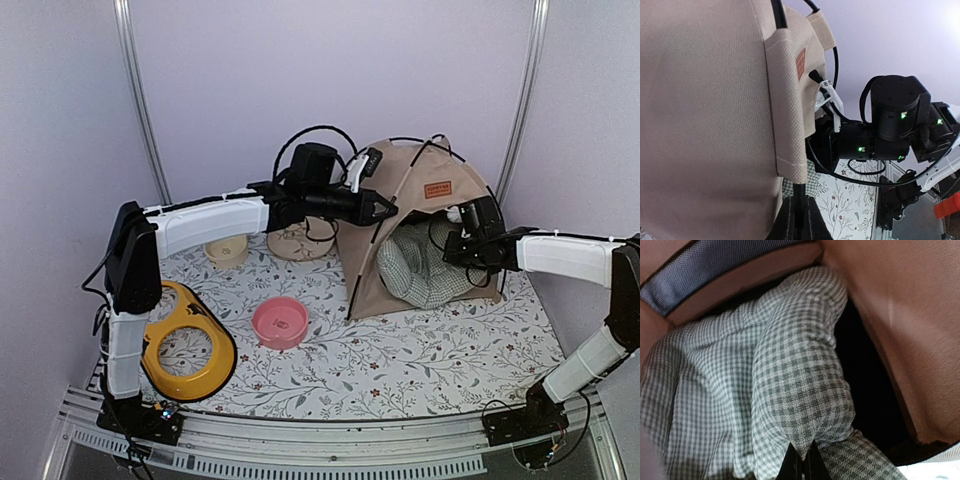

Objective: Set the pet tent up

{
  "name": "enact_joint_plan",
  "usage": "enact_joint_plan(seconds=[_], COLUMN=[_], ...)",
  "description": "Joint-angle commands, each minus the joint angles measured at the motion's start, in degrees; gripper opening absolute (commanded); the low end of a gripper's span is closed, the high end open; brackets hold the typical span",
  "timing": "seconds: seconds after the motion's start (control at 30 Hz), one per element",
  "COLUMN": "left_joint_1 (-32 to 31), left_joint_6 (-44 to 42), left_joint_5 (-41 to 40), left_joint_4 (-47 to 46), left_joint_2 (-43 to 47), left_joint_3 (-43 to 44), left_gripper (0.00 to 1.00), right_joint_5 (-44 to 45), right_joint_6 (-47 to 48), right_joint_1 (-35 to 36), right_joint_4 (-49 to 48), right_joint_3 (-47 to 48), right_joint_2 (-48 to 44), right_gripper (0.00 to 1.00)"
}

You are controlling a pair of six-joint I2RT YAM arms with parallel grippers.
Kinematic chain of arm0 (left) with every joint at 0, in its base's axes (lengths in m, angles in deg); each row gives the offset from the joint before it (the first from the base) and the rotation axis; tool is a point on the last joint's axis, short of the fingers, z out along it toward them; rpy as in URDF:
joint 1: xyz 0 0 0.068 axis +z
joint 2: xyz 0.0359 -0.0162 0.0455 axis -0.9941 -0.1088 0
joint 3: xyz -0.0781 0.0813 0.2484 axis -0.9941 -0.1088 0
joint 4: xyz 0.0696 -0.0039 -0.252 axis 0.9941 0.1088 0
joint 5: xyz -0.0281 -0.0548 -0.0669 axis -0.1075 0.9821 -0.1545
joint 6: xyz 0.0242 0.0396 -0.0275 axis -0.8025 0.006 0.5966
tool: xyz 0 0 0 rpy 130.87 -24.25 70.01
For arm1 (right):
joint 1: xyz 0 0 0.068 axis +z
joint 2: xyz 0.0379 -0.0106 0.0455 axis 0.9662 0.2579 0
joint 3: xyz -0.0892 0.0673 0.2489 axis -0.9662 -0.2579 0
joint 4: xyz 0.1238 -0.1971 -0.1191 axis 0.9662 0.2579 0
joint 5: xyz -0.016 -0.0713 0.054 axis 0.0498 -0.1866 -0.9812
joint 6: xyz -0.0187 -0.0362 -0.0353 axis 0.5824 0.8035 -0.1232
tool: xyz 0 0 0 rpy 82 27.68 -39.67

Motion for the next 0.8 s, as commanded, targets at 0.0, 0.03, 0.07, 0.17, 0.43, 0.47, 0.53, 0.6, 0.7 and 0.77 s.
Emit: enact_joint_plan(seconds=[0.0,0.03,0.07,0.17,0.43,0.47,0.53,0.6,0.7,0.77], left_joint_1=[-0.06,0.01,0.05,0.31,2.49,2.60,2.68,2.68,2.44,2.20], left_joint_6=[0.21,0.35,0.49,0.75,10.09,11.36,12.76,14.06,15.12,15.55], left_joint_5=[5.12,6.19,6.44,4.36,-11.72,-12.98,-15.21,-16.52,-18.42,-19.65], left_joint_4=[7.33,7.53,7.98,9.05,9.28,8.49,7.24,5.34,3.88,3.20], left_joint_2=[-1.54,-1.64,-1.67,-1.14,0.55,0.86,1.58,2.32,2.79,3.12], left_joint_3=[1.07,1.32,1.58,1.53,-2.56,-3.27,-4.51,-5.79,-6.70,-7.56], left_gripper=[0.00,0.00,0.00,0.00,0.00,0.00,0.00,0.00,0.00,0.00], right_joint_5=[9.00,8.61,7.87,1.87,-9.18,-9.87,-11.92,-13.13,-14.72,-15.83], right_joint_6=[1.75,1.54,0.95,1.17,-1.67,-1.96,-2.29,-2.01,-0.82,0.01], right_joint_1=[-0.37,-1.00,-1.53,-1.75,-0.80,-0.57,-0.32,0.78,3.53,5.45], right_joint_4=[-18.17,-19.84,-21.16,-27.37,-24.21,-24.06,-23.06,-21.18,-18.69,-16.79], right_joint_3=[-3.83,-5.26,-6.18,-9.46,-14.00,-15.09,-16.63,-17.11,-16.59,-15.48], right_joint_2=[1.17,1.04,0.42,-1.71,-7.59,-8.74,-10.49,-11.29,-11.72,-11.82], right_gripper=[0.00,0.00,0.00,0.17,0.51,0.57,0.63,0.68,0.71,0.73])
